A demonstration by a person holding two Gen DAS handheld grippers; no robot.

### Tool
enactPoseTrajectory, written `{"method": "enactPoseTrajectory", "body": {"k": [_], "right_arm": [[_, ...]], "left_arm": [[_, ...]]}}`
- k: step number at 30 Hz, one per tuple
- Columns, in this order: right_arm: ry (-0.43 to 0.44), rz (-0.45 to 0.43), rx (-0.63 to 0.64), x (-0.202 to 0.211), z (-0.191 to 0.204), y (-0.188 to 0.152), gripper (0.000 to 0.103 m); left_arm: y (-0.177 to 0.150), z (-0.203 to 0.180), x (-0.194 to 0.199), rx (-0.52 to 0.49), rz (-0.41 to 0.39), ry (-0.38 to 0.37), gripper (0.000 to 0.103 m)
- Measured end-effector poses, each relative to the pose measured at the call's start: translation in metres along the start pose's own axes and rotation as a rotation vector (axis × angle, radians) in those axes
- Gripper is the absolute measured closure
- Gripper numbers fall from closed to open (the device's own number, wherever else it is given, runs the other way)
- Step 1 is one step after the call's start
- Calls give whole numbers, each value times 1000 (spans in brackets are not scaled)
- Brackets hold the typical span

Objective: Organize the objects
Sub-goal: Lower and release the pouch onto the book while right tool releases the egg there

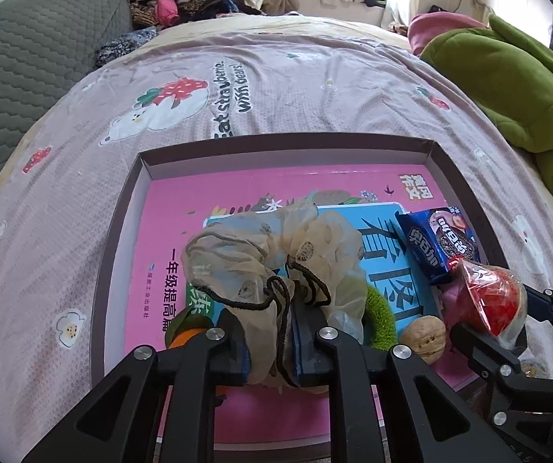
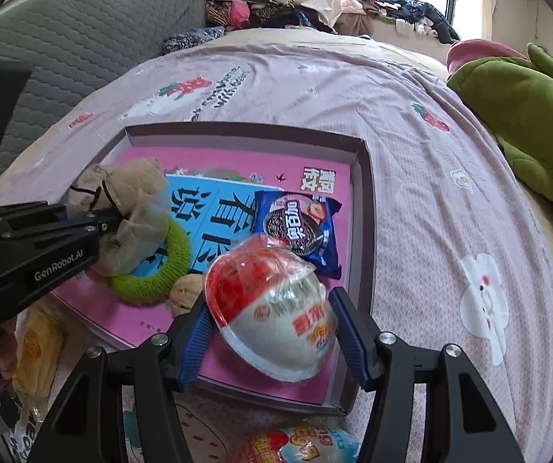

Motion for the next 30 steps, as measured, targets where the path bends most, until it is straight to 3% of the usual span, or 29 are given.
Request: {"method": "enactPoseTrajectory", "body": {"k": [7, 12, 17, 21, 30], "right_arm": [[-8, 11, 0, -2, 1, -1, 44], [-27, 4, 15, -1, 4, 1, 44], [-29, -28, 23, 5, 6, 5, 43], [-22, -52, 14, 11, 6, 9, 42], [5, -98, -16, 25, 4, 18, 42]], "left_arm": [[5, 7, 3, 29, 2, -15, 75], [7, 10, 6, 43, 3, -27, 54], [10, 12, 10, 41, -4, -24, 50], [14, 14, 16, 47, -17, -32, 38], [23, 24, 35, 77, -60, -22, 30]]}}
Point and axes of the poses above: each gripper's, at about its wrist camera, not at the fingertips, and x roughly against the way its jaws point, z to its left, y to its top, the point moved 6 cm from there along -x, roughly the way its jaws point, and after that the axes turned 2 degrees about y, right-handed, at the moved point
